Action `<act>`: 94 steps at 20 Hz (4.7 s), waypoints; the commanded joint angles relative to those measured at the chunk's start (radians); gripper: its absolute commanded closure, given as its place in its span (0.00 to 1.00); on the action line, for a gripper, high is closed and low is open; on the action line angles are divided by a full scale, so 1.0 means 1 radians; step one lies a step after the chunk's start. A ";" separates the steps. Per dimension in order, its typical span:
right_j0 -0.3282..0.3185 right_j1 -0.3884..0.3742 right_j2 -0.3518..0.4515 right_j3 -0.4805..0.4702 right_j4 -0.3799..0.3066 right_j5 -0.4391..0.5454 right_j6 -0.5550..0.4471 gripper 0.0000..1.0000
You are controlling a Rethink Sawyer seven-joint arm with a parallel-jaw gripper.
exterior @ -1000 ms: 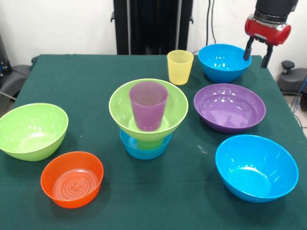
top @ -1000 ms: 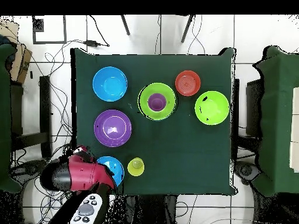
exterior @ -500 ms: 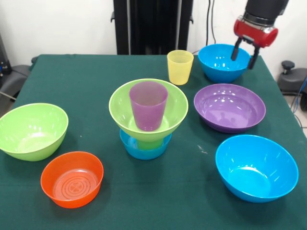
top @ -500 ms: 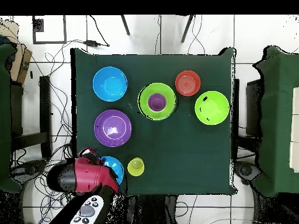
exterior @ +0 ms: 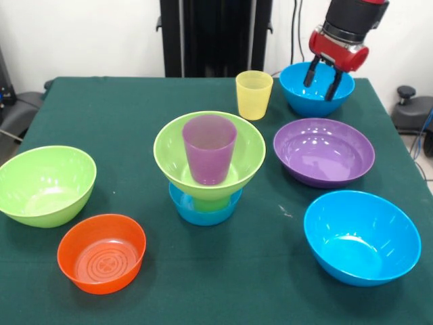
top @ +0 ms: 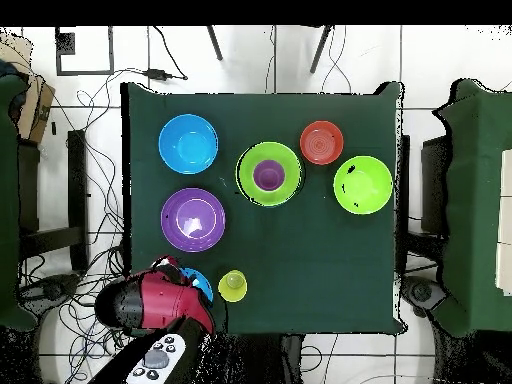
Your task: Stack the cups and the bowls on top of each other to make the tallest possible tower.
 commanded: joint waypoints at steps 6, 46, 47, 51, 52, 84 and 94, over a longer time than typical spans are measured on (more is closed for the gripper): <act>-0.022 -0.005 0.080 0.039 -0.026 0.083 0.075 0.00; -0.069 0.102 0.158 0.063 0.282 -0.183 0.341 0.00; -0.080 0.112 0.171 0.065 0.289 -0.208 0.346 0.00; -0.067 0.145 0.173 0.061 0.333 -0.224 0.369 0.00; -0.058 0.156 0.167 0.058 0.348 -0.223 0.378 0.00; -0.028 0.101 0.014 0.014 0.210 0.000 0.204 0.00; 0.009 0.118 -0.031 -0.018 0.168 0.049 0.210 1.00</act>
